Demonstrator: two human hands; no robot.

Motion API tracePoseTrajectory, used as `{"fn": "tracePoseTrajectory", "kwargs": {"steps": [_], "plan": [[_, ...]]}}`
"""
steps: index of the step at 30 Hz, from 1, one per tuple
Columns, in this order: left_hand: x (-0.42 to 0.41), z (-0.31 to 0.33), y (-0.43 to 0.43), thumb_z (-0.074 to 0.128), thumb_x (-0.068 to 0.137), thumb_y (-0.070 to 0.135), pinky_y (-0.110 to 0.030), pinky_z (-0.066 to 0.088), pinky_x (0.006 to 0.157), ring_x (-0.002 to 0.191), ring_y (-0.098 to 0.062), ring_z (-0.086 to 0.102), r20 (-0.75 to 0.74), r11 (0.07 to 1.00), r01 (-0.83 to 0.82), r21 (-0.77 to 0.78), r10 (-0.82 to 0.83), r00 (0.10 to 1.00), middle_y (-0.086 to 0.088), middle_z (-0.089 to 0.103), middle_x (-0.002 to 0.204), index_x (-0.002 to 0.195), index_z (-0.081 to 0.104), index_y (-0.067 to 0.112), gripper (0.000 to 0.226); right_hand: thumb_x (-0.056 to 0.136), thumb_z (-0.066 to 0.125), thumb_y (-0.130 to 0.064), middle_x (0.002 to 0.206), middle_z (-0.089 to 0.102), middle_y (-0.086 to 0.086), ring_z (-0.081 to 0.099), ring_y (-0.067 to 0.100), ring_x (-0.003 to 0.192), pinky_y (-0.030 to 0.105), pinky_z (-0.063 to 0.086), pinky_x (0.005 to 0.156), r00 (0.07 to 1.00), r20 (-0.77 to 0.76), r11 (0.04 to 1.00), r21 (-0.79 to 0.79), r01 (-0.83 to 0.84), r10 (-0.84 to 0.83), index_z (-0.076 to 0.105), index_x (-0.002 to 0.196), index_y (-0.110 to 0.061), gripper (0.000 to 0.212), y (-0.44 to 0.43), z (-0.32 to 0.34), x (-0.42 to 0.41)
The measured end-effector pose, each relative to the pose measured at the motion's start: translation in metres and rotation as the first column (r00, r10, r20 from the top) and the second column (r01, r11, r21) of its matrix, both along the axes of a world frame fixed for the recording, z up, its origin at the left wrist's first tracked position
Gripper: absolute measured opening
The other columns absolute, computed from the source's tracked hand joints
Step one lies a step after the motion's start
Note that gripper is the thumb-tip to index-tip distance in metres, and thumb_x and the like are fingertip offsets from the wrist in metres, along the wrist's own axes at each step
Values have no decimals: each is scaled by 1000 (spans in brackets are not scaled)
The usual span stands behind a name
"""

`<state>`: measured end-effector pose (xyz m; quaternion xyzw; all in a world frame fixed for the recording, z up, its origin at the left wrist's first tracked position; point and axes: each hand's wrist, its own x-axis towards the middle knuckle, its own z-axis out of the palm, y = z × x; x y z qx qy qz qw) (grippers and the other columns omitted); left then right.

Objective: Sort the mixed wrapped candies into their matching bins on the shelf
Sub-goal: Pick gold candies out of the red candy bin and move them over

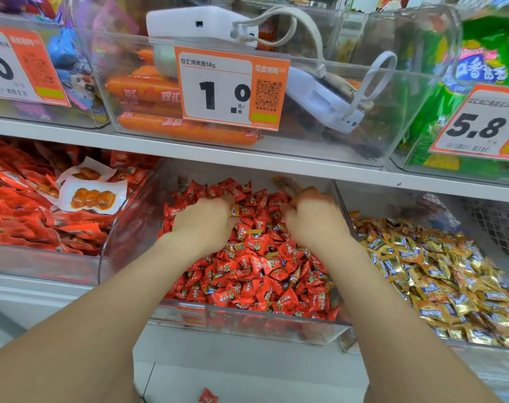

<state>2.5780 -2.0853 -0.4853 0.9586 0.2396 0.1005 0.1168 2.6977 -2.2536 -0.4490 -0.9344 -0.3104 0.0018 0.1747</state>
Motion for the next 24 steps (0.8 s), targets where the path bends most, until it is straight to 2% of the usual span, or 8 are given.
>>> {"fn": "tracePoseTrajectory", "kwargs": {"steps": [2,3,7,11,14,18,21,24], "plan": [[0,3,3,53,106,38,-37,48,70,93,-40,67,71,993,23,-115,-15,997,-12,69,103,117,56,25,16,100,56,-22,112,65,12,66,39,99,38,55,80,999,46,1000,8,-22,21,61,106,-14,11,1,-1,4],[-1,5,4,52,106,35,-36,47,68,87,-39,65,98,988,34,-150,-20,995,-10,67,95,107,54,25,10,100,56,-23,115,66,11,66,37,100,39,57,81,996,78,999,17,-40,39,66,111,-19,15,1,-1,5],[-4,11,5,51,104,27,-35,40,59,71,-31,60,144,974,49,-220,-17,989,-5,59,79,91,46,24,15,105,51,-46,106,64,10,62,35,96,39,53,77,993,107,999,16,-51,49,64,119,-18,33,-1,-1,7],[-5,18,-1,53,104,20,-35,36,49,58,-23,52,212,950,57,-307,10,977,-9,55,74,98,45,9,15,102,60,-43,100,69,4,67,27,93,36,57,79,990,-27,991,-3,-137,137,72,104,-26,21,2,-3,-1],[-4,21,-6,55,104,20,-34,35,48,58,-20,51,241,945,67,-321,13,970,-8,53,73,98,42,10,18,100,63,-45,99,71,2,67,26,93,39,59,82,978,-56,980,35,-197,199,72,96,-30,18,10,-5,-11],[-1,21,-10,57,101,19,-30,34,46,60,-19,50,259,938,52,-344,41,965,-6,54,75,96,42,11,17,94,70,-49,92,68,3,67,27,87,38,57,77,976,-84,980,-6,-201,200,69,91,-23,26,20,-15,-17],[1,25,-11,63,95,18,-21,32,41,60,-19,46,299,921,59,-385,65,952,-5,52,74,95,45,9,21,94,73,-43,81,63,2,64,27,80,34,51,69,965,-167,978,-23,-208,202,61,81,-17,31,26,-20,-18],[1,25,-11,63,92,18,-31,36,47,61,-22,44,297,904,69,-421,66,952,-5,50,73,96,46,9,20,101,63,-34,71,60,5,62,26,71,33,44,61,945,-235,974,21,-227,226,62,82,-7,33,26,-10,-17]]}}
